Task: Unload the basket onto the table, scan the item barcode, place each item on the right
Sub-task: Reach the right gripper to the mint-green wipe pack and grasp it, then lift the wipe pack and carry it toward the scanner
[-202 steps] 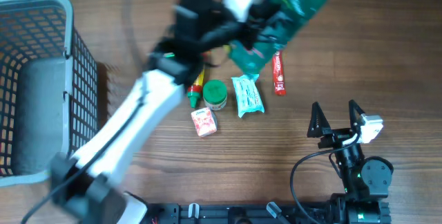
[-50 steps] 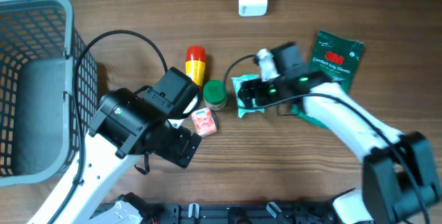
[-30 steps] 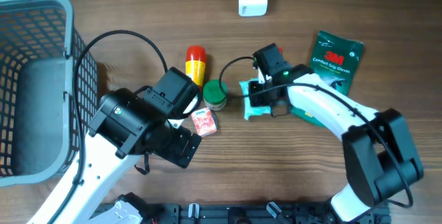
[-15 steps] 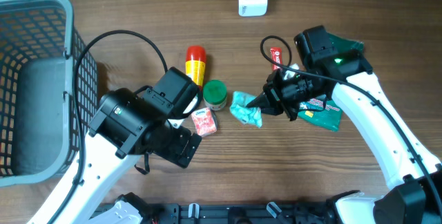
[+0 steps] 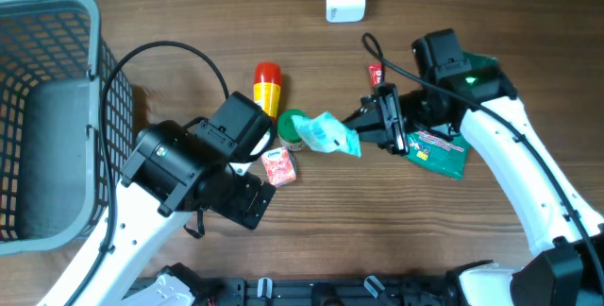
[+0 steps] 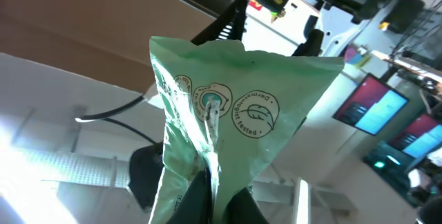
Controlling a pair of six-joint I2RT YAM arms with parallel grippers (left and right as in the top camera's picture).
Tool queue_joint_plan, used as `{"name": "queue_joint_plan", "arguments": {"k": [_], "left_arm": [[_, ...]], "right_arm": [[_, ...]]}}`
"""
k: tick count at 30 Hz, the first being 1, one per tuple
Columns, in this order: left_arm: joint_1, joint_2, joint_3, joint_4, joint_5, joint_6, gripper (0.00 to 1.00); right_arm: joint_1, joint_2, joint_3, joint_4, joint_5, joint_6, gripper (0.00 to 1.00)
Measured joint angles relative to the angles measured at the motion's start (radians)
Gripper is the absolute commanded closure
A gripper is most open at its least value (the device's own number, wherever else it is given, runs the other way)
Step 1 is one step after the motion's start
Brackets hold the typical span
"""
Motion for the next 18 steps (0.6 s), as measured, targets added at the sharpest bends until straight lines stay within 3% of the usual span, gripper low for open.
{"name": "queue_joint_plan", "arguments": {"k": [18], "left_arm": [[0.000,0.000,0.000,0.000,0.000,0.000,0.00]], "right_arm": [[-0.007,0.000,0.000,0.003,0.000,0.026,0.96]]}}
